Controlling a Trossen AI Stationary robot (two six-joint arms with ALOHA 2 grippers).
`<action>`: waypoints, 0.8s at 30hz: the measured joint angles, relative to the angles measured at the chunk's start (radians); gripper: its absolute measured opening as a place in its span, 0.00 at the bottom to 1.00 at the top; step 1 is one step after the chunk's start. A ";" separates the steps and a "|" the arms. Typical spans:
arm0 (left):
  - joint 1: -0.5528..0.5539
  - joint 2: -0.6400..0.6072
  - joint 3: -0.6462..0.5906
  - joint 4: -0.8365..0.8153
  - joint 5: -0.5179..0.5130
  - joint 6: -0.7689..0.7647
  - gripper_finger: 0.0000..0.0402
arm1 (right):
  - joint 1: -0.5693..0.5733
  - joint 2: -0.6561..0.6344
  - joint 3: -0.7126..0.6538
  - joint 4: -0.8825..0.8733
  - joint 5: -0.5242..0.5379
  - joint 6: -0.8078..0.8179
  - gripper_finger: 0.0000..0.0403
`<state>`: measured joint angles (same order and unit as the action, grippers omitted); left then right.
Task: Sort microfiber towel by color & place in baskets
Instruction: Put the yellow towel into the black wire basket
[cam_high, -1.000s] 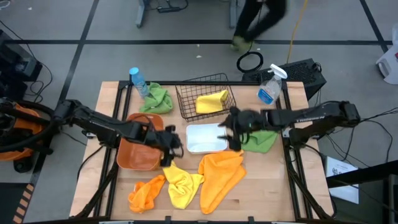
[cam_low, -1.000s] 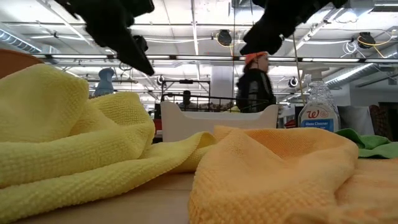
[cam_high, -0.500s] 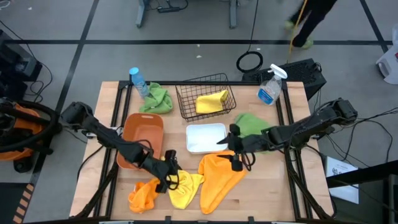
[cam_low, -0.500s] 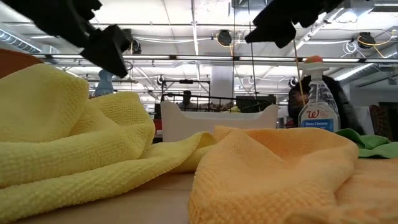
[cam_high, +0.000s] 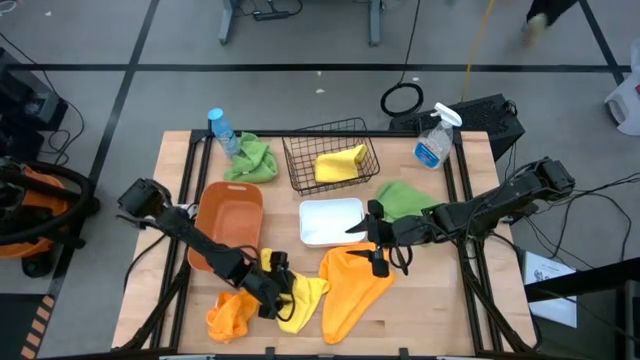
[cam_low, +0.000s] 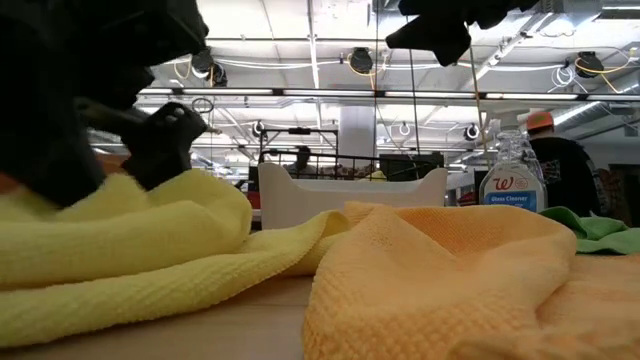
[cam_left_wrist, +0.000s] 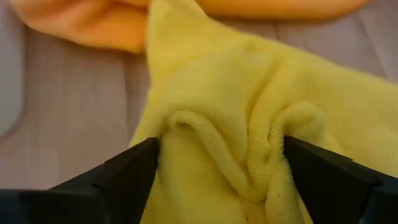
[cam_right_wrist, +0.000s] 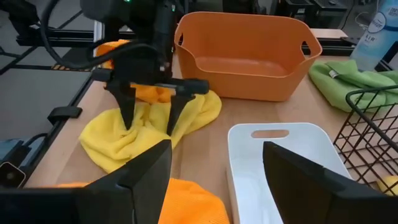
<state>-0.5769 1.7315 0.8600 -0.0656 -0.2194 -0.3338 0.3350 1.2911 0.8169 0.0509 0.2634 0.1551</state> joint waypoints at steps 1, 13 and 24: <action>0.000 0.007 0.000 -0.002 0.003 0.000 0.82 | 0.003 0.000 0.000 0.001 0.001 0.000 0.60; 0.004 0.013 0.011 0.046 0.036 0.086 0.07 | 0.044 0.000 0.000 0.006 0.005 -0.002 0.60; 0.008 -0.176 0.047 0.046 0.022 0.202 0.03 | 0.084 0.000 0.000 0.005 0.028 -0.010 0.60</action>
<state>-0.5690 1.5560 0.9070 -0.0200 -0.1979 -0.1320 0.4194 1.2907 0.8170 0.0563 0.2917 0.1452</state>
